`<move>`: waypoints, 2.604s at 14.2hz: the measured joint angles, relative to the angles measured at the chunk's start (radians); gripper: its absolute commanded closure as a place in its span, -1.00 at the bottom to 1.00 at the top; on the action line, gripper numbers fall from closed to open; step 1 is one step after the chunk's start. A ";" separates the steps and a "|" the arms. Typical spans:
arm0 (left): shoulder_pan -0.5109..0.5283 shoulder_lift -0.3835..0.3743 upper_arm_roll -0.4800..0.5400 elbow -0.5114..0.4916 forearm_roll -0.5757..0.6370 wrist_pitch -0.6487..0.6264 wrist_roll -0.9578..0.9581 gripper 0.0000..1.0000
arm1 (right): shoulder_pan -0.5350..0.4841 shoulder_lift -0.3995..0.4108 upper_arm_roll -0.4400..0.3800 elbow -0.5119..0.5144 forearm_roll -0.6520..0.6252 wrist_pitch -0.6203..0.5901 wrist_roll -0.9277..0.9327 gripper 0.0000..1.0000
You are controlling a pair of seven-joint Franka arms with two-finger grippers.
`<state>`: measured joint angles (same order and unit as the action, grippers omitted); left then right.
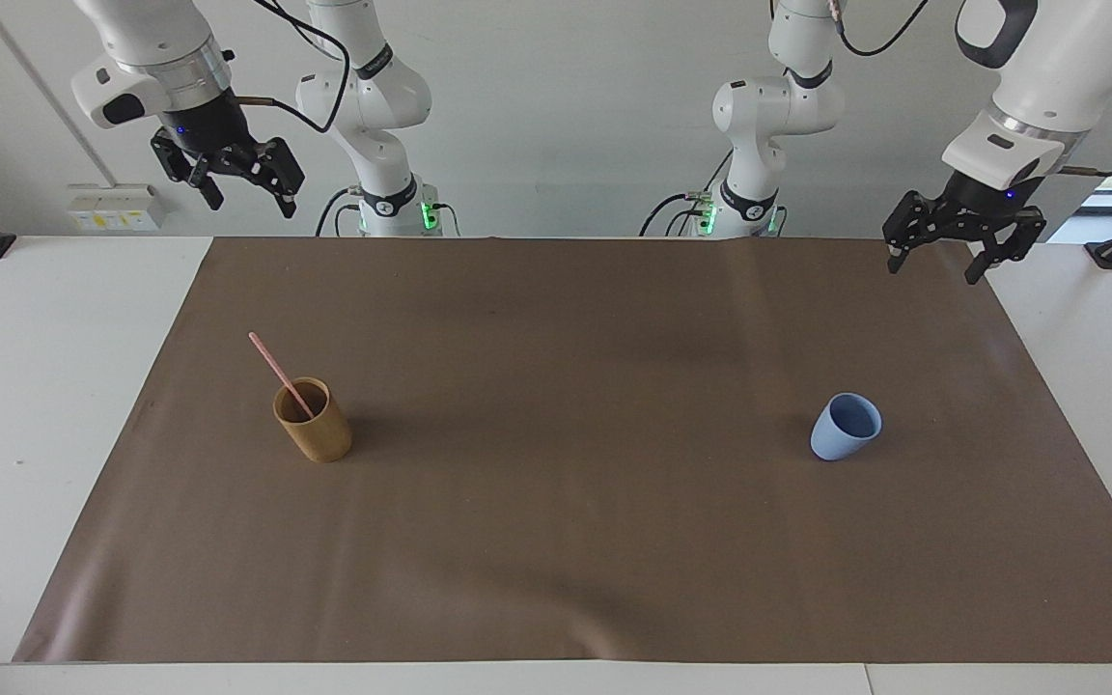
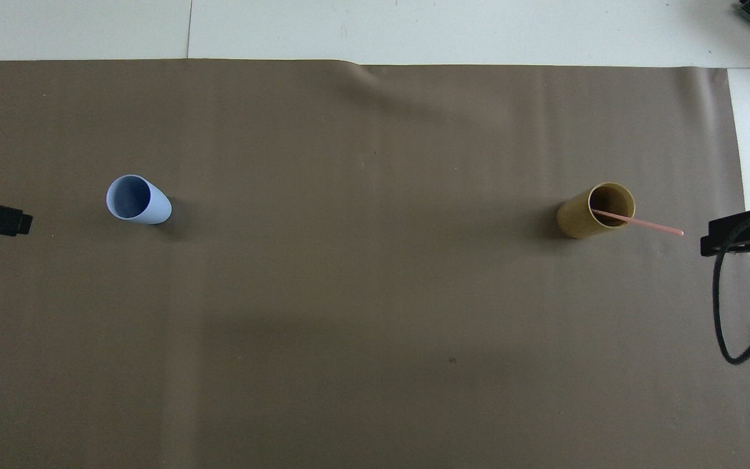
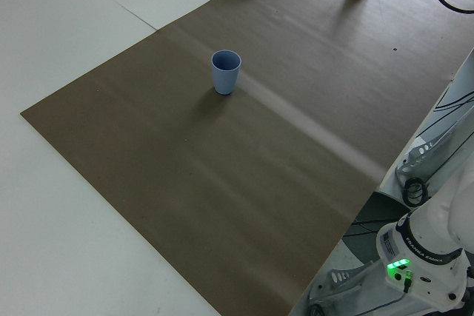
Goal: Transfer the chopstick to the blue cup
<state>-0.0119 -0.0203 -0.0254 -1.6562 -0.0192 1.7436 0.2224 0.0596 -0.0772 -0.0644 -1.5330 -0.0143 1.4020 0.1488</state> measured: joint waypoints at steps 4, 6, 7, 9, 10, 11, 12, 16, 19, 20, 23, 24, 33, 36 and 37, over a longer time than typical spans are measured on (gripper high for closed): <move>0.010 0.070 0.006 -0.120 0.000 0.202 0.000 -1.00 | 0.000 0.000 0.000 -0.001 0.000 0.000 0.000 -1.00; 0.022 0.111 0.009 -0.153 0.000 0.279 0.000 -1.00 | 0.000 0.000 0.000 -0.002 0.000 0.000 0.000 -1.00; 0.029 0.132 0.010 -0.167 0.000 0.310 0.000 -1.00 | 0.000 0.000 0.000 -0.002 0.000 0.000 0.000 -1.00; 0.040 0.177 0.012 -0.208 0.000 0.402 0.000 -1.00 | 0.000 -0.001 0.000 -0.004 0.000 0.000 0.000 -1.00; 0.044 0.196 0.012 -0.236 0.000 0.463 0.000 -1.00 | 0.000 -0.002 0.000 -0.005 0.000 0.000 0.000 -1.00; 0.047 0.214 0.012 -0.267 0.000 0.519 0.000 -1.00 | 0.000 -0.004 0.000 -0.006 0.000 0.000 0.000 -1.00; 0.047 0.226 0.012 -0.294 0.000 0.561 0.000 -1.00 | 0.000 -0.004 0.000 -0.007 0.000 0.000 0.000 -1.00; 0.047 0.248 0.004 -0.343 -0.008 0.622 -0.017 -0.49 | 0.000 -0.005 0.000 -0.009 0.000 0.000 0.000 -1.00; 0.046 0.250 0.001 -0.344 -0.040 0.629 -0.056 0.99 | 0.000 -0.005 0.000 -0.009 0.000 0.000 0.000 -1.00; 0.046 0.250 0.000 -0.344 -0.042 0.629 -0.069 1.00 | 0.000 -0.005 0.000 -0.009 0.000 0.000 0.000 -1.00; 0.046 0.250 0.000 -0.345 -0.044 0.624 -0.081 1.00 | 0.000 -0.006 0.000 -0.011 0.000 0.000 0.000 -1.00; 0.046 0.250 0.000 -0.345 -0.045 0.622 -0.082 1.00 | 0.000 -0.006 0.000 -0.012 0.000 0.000 0.000 -1.00; -0.148 0.225 -0.029 -0.333 -0.048 0.583 -0.300 1.00 | 0.000 -0.009 -0.001 -0.015 0.000 0.000 0.000 -1.00; -0.329 0.228 -0.032 -0.334 -0.037 0.583 -0.523 1.00 | 0.000 -0.009 -0.002 -0.016 0.000 0.000 0.000 -1.00; -0.372 0.228 -0.032 -0.334 -0.031 0.583 -0.581 1.00 | 0.000 -0.009 -0.002 -0.016 0.000 0.000 0.000 -1.00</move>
<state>-0.3842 0.2077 -0.0576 -1.9898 -0.0497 2.3268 -0.3585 0.0592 -0.0858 -0.0664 -1.5488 -0.0143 1.4020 0.1488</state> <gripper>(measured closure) 0.947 0.000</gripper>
